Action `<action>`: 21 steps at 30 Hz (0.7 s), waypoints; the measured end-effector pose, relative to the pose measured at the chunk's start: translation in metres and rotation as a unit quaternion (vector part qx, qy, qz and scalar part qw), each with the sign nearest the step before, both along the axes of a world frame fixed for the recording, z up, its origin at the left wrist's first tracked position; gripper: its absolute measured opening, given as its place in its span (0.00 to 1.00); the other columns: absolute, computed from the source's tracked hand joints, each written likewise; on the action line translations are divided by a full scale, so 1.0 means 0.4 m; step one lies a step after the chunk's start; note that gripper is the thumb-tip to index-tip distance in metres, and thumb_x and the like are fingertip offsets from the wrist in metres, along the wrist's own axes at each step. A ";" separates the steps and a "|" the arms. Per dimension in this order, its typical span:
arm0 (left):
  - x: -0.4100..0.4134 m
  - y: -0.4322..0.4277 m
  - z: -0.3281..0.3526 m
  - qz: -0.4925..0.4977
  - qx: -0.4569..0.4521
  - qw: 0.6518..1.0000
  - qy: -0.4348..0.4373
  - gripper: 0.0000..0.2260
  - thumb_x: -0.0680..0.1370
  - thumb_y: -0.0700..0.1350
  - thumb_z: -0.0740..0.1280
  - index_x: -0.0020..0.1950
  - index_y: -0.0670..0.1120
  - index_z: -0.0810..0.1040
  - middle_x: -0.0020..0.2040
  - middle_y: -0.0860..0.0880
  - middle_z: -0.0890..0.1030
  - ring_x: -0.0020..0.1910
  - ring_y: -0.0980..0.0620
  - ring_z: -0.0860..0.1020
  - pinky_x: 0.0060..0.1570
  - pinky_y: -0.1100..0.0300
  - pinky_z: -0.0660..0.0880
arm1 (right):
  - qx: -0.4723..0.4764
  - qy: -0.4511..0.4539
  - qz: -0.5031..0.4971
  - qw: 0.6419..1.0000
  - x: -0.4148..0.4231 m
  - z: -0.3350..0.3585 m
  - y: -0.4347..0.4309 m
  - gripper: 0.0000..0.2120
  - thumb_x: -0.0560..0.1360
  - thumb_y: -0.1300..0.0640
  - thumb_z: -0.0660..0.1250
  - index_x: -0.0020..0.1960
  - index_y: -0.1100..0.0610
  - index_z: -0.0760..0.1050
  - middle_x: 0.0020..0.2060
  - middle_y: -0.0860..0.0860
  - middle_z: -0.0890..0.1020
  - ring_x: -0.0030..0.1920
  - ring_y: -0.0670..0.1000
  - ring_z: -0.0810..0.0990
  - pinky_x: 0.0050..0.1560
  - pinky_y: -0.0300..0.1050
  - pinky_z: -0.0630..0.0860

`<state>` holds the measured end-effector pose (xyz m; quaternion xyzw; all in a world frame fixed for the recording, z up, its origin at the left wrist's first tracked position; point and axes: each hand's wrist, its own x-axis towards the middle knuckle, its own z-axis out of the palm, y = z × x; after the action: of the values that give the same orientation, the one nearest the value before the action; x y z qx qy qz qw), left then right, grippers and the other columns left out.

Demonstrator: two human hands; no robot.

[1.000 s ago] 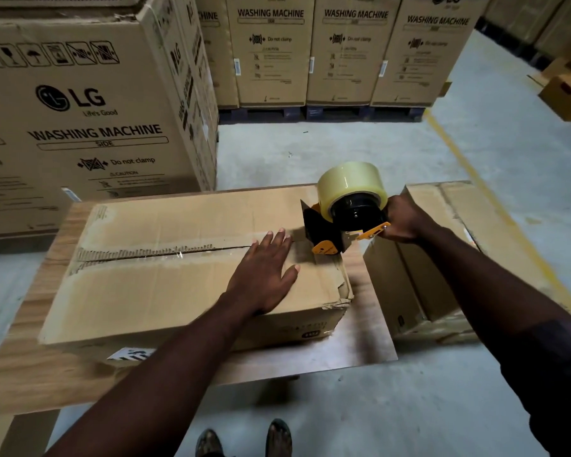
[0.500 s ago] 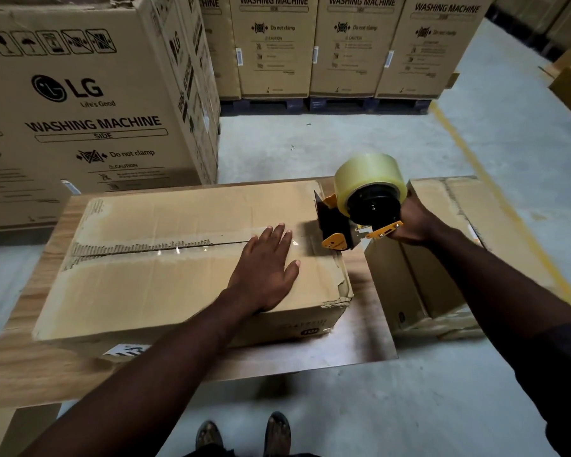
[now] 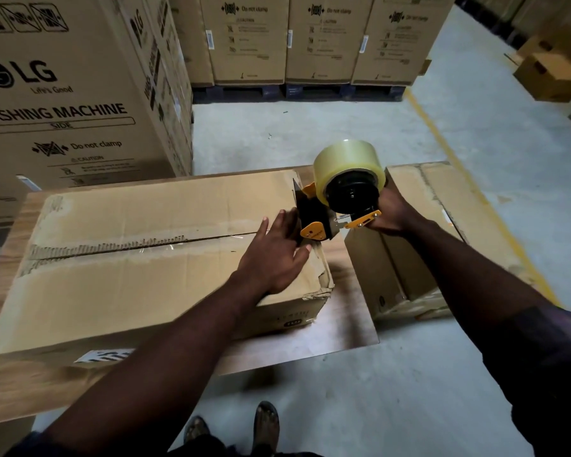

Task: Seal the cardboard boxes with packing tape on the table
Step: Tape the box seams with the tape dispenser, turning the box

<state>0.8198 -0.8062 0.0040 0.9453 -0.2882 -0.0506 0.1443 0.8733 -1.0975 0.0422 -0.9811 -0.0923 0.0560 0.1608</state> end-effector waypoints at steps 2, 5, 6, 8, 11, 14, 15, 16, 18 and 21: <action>0.000 -0.001 -0.002 0.006 -0.006 1.000 -0.001 0.29 0.83 0.59 0.46 0.83 0.52 0.45 0.83 0.50 0.45 0.81 0.50 0.44 0.79 0.46 0.44 | 0.007 0.006 -0.021 1.000 -0.033 0.039 0.012 0.18 0.70 0.50 0.72 0.38 0.67 0.79 0.36 0.66 0.81 0.39 0.66 0.81 0.42 0.54 0.77; 0.001 -0.001 -0.006 0.016 -0.006 1.000 -0.001 0.30 0.84 0.58 0.48 0.83 0.51 0.41 0.83 0.49 0.47 0.82 0.50 0.45 0.79 0.47 0.44 | 0.023 0.014 -0.035 0.999 -0.065 0.075 -0.009 0.16 0.65 0.42 0.66 0.26 0.51 0.68 0.23 0.50 0.72 0.27 0.45 0.74 0.32 0.42 0.68; 0.000 -0.001 -0.007 0.018 -0.003 1.000 -0.003 0.30 0.84 0.59 0.47 0.83 0.51 0.41 0.83 0.49 0.47 0.82 0.50 0.44 0.79 0.47 0.44 | 0.032 0.014 -0.021 0.999 -0.071 0.081 -0.017 0.13 0.63 0.41 0.64 0.27 0.46 0.64 0.24 0.43 0.69 0.26 0.41 0.71 0.31 0.38 0.65; -0.001 -0.002 -0.007 0.016 0.000 1.000 -0.006 0.30 0.84 0.59 0.47 0.83 0.51 0.42 0.83 0.49 0.47 0.81 0.50 0.44 0.79 0.47 0.43 | 0.039 0.001 0.001 0.999 -0.080 0.086 -0.031 0.12 0.61 0.37 0.58 0.30 0.42 0.60 0.27 0.38 0.66 0.28 0.37 0.65 0.33 0.34 0.61; -0.001 -0.002 -0.007 0.014 0.000 1.000 -0.004 0.29 0.85 0.59 0.47 0.83 0.52 0.43 0.83 0.49 0.46 0.81 0.51 0.43 0.79 0.46 0.43 | 0.015 0.013 0.016 1.000 -0.070 0.067 -0.066 0.12 0.60 0.37 0.57 0.30 0.43 0.59 0.27 0.41 0.67 0.29 0.52 0.72 0.34 0.39 0.61; 0.001 -0.002 -0.012 0.015 0.004 1.000 -0.006 0.29 0.84 0.59 0.47 0.83 0.51 0.45 0.83 0.49 0.47 0.82 0.50 0.43 0.79 0.46 0.43 | -0.004 0.011 0.011 1.000 -0.054 0.037 -0.090 0.13 0.64 0.40 0.60 0.29 0.47 0.63 0.30 0.54 0.75 0.36 0.61 0.80 0.42 0.43 0.64; 0.001 -0.003 -0.013 0.015 0.004 1.000 -0.005 0.29 0.84 0.59 0.47 0.83 0.51 0.45 0.83 0.49 0.47 0.82 0.50 0.44 0.79 0.46 0.43 | -0.018 0.015 0.021 1.000 -0.056 0.034 -0.088 0.14 0.64 0.40 0.59 0.29 0.49 0.66 0.31 0.57 0.77 0.35 0.58 0.79 0.43 0.43 0.63; 0.001 -0.004 -0.013 0.015 0.003 1.000 -0.004 0.29 0.84 0.59 0.47 0.83 0.51 0.45 0.83 0.49 0.47 0.82 0.50 0.44 0.79 0.46 0.43 | -0.029 0.026 0.020 0.999 -0.054 0.024 -0.089 0.14 0.65 0.40 0.59 0.30 0.49 0.70 0.32 0.58 0.78 0.35 0.56 0.78 0.43 0.42 0.62; 0.002 -0.005 -0.012 0.016 0.006 1.000 -0.006 0.29 0.85 0.59 0.47 0.83 0.50 0.45 0.83 0.49 0.47 0.82 0.50 0.44 0.79 0.45 0.43 | -0.072 0.042 0.008 0.996 -0.041 0.003 -0.078 0.13 0.69 0.47 0.67 0.34 0.56 0.76 0.37 0.62 0.81 0.39 0.58 0.80 0.40 0.40 0.60; 0.000 -0.003 -0.010 0.017 0.007 1.000 0.000 0.29 0.85 0.58 0.47 0.83 0.50 0.45 0.83 0.49 0.47 0.82 0.50 0.43 0.79 0.46 0.43 | -0.070 0.146 0.009 0.987 -0.001 -0.062 -0.072 0.11 0.71 0.58 0.69 0.34 0.64 0.77 0.33 0.62 0.79 0.34 0.61 0.79 0.35 0.35 0.60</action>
<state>0.8197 -0.8075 -0.0001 0.9510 -0.2716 -0.0506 0.1387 0.8729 -1.1262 0.0174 -0.9704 -0.0728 0.2061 0.1026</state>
